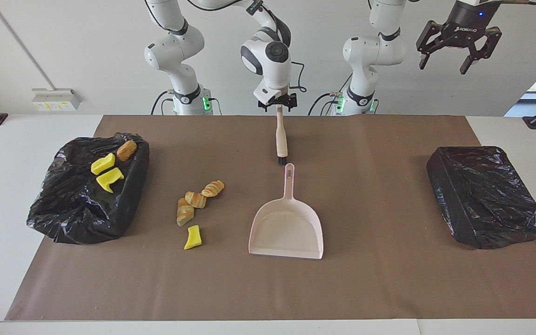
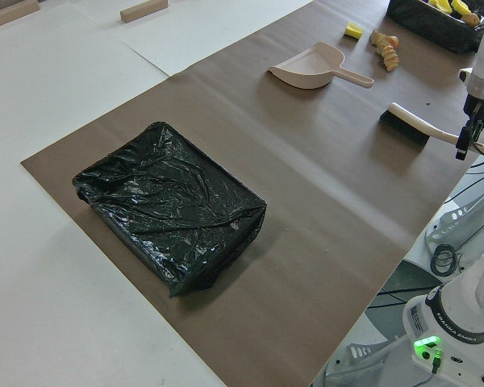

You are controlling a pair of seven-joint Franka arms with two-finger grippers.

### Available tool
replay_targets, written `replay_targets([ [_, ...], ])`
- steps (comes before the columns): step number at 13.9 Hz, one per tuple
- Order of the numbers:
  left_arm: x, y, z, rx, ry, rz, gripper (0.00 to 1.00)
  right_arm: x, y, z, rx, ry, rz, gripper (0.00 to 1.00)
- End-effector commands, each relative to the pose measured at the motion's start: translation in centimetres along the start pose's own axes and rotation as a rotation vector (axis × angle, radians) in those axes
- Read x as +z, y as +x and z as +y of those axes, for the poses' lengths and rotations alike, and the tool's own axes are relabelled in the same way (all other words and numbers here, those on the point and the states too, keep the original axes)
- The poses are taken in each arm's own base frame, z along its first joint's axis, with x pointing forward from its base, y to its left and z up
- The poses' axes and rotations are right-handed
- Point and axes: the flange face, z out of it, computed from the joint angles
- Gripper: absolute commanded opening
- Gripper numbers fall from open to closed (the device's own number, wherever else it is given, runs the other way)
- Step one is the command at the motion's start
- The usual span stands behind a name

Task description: Sweep and dump trash in bin

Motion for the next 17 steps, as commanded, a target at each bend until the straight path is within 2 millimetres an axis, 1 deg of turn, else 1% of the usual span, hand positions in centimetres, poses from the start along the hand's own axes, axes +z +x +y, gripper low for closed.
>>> replay_targets([
  [1, 5.3, 2.0, 4.4, -0.048, -0.020, 0.010, 1.00, -1.1, -0.3, 0.4, 0.012, 0.000, -0.013, 0.28],
  [2, 6.8, 2.7, 5.7, -0.062, -0.025, 0.022, 1.00, -1.1, -0.3, 0.5, 0.013, -0.003, -0.016, 0.06],
  [3, 8.3, 3.3, 6.9, -0.068, -0.023, 0.025, 1.00, -1.1, -0.3, 0.5, 0.014, -0.003, -0.016, 0.00],
  [4, 9.7, 3.8, 8.4, -0.067, -0.025, 0.025, 1.00, -1.1, -0.2, 0.6, 0.014, -0.006, -0.021, 0.00],
  [5, 10.6, 4.3, 8.9, -0.090, -0.027, 0.035, 1.00, -1.3, -0.1, 0.9, 0.002, -0.017, -0.033, 0.00],
  [7, 13.8, 5.0, 12.4, -0.112, -0.039, 0.034, 1.00, -4.4, 0.5, 2.9, -0.014, -0.003, -0.035, 0.00],
  [8, 16.8, 5.2, 15.1, -0.109, -0.031, 0.010, 1.00, -5.8, 0.5, 3.8, -0.014, -0.003, -0.040, 0.00],
  [9, 19.1, 5.7, 17.1, -0.132, -0.015, 0.032, 1.00, -7.3, 0.6, 4.9, -0.017, -0.001, -0.041, 0.00],
  [10, 20.4, 5.8, 17.6, -0.185, -0.019, 0.057, 1.00, -8.7, 1.0, 6.1, -0.017, 0.005, -0.041, 0.00],
  [11, 21.9, 5.5, 19.0, -0.199, -0.025, 0.060, 1.00, -10.4, 1.4, 7.9, -0.017, 0.015, -0.038, 0.00],
  [12, 23.1, 5.5, 19.8, -0.193, -0.026, 0.057, 1.00, -11.6, 1.9, 9.6, -0.025, 0.009, -0.040, 0.00],
  [13, 24.4, 5.4, 19.8, -0.195, -0.025, 0.049, 1.00, -12.6, 2.3, 11.2, -0.039, -0.007, -0.041, 0.00],
  [14, 25.1, 5.2, 19.8, -0.194, -0.025, 0.047, 1.00, -13.4, 2.6, 12.7, -0.051, -0.019, -0.038, 0.00],
  [15, 26.2, 4.7, 19.8, -0.192, -0.026, 0.048, 1.00, -14.3, 2.9, 14.2, -0.061, -0.022, -0.038, 0.00],
  [16, 27.0, 4.2, 19.8, -0.189, -0.032, 0.062, 1.00, -15.0, 3.7, 16.2, -0.067, -0.019, -0.046, 0.00],
  [17, 27.2, 4.0, 19.8, -0.187, -0.035, 0.070, 1.00, -15.8, 4.4, 18.3, -0.084, -0.014, -0.048, 0.00],
])
